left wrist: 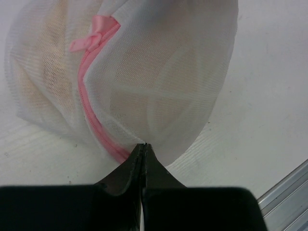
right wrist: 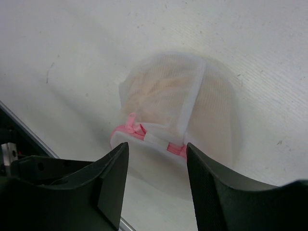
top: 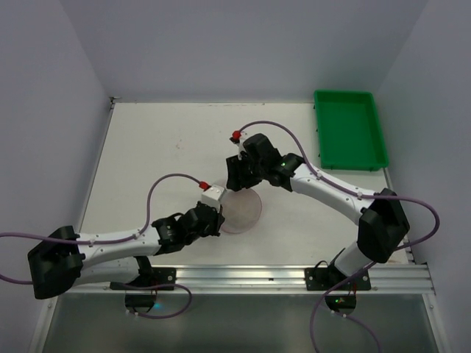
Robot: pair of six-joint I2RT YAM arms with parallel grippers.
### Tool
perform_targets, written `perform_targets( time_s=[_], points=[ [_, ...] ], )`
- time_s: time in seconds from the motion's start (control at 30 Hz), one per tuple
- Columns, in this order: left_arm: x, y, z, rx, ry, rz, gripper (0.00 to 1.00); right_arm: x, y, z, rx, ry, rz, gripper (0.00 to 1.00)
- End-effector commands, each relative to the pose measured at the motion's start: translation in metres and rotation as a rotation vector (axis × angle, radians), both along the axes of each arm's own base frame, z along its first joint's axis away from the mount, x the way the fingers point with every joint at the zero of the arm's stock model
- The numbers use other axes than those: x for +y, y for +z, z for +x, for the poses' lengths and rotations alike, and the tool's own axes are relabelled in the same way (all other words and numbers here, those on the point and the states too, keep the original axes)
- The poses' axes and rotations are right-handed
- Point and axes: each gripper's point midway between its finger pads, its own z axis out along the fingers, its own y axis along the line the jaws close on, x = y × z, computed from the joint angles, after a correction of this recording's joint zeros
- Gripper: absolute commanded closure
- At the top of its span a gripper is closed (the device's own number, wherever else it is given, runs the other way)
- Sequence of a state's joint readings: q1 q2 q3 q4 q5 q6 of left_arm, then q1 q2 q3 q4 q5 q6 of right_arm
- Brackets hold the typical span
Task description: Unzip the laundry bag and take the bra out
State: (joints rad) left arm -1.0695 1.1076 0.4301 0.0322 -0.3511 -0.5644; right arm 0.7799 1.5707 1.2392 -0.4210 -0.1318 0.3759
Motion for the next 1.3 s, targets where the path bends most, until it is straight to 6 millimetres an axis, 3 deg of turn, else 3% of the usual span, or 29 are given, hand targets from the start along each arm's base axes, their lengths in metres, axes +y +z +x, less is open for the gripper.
perform_targets(
  time_s=[0.0, 0.07, 0.1, 0.17, 0.2, 0.27, 0.3, 0.5, 0.57, 0.63, 0.67, 0.77, 0.9, 1.07, 1.27],
  points=[
    [0.002, 0.020, 0.006, -0.043, 0.058, -0.066, 0.99, -0.004, 0.005, 0.013, -0.070, -0.024, -0.035, 0.47],
    [0.004, 0.026, 0.006, -0.053, 0.068, -0.088, 0.93, -0.009, 0.009, 0.010, -0.078, -0.035, -0.026, 0.45],
    [0.007, 0.026, 0.004, -0.042, 0.079, -0.090, 0.77, -0.014, 0.006, 0.009, -0.082, -0.047, -0.035, 0.44],
    [0.010, 0.035, 0.003, -0.041, 0.094, -0.116, 0.58, -0.019, 0.009, 0.007, -0.091, -0.060, -0.032, 0.40],
    [0.013, 0.037, 0.001, -0.026, 0.113, -0.132, 0.29, -0.025, 0.012, 0.005, -0.104, -0.067, -0.022, 0.39],
    [0.018, 0.051, 0.003, -0.035, 0.157, -0.187, 0.13, -0.032, 0.007, -0.001, -0.098, -0.061, -0.017, 0.35],
    [0.019, 0.057, 0.004, -0.040, 0.171, -0.208, 0.05, -0.033, 0.014, 0.000, -0.106, -0.057, 0.016, 0.34],
    [0.032, 0.098, 0.022, -0.147, 0.231, -0.232, 0.03, -0.049, 0.004, -0.006, -0.096, -0.075, 0.036, 0.31],
    [0.039, 0.105, 0.037, -0.184, 0.234, -0.190, 0.03, -0.051, -0.001, -0.015, -0.070, -0.061, 0.061, 0.30],
    [0.035, 0.106, 0.043, -0.160, 0.170, -0.203, 0.04, -0.051, 0.001, -0.016, -0.069, -0.059, 0.098, 0.30],
    [0.046, 0.108, 0.061, -0.166, 0.206, -0.207, 0.04, -0.052, -0.008, -0.022, -0.033, -0.047, 0.115, 0.30],
    [0.043, 0.122, 0.078, -0.175, 0.160, -0.300, 0.05, -0.050, -0.014, -0.033, -0.008, -0.011, 0.184, 0.30],
    [0.029, 0.124, 0.086, -0.123, 0.055, -0.364, 0.07, -0.049, -0.015, -0.028, -0.006, 0.011, 0.256, 0.30],
    [0.011, 0.111, 0.095, -0.053, -0.037, -0.391, 0.11, -0.045, -0.017, -0.023, 0.001, 0.040, 0.271, 0.28],
    [-0.005, 0.101, 0.091, 0.043, -0.095, -0.446, 0.25, -0.037, -0.017, -0.021, -0.001, 0.097, 0.281, 0.30]
  ],
)
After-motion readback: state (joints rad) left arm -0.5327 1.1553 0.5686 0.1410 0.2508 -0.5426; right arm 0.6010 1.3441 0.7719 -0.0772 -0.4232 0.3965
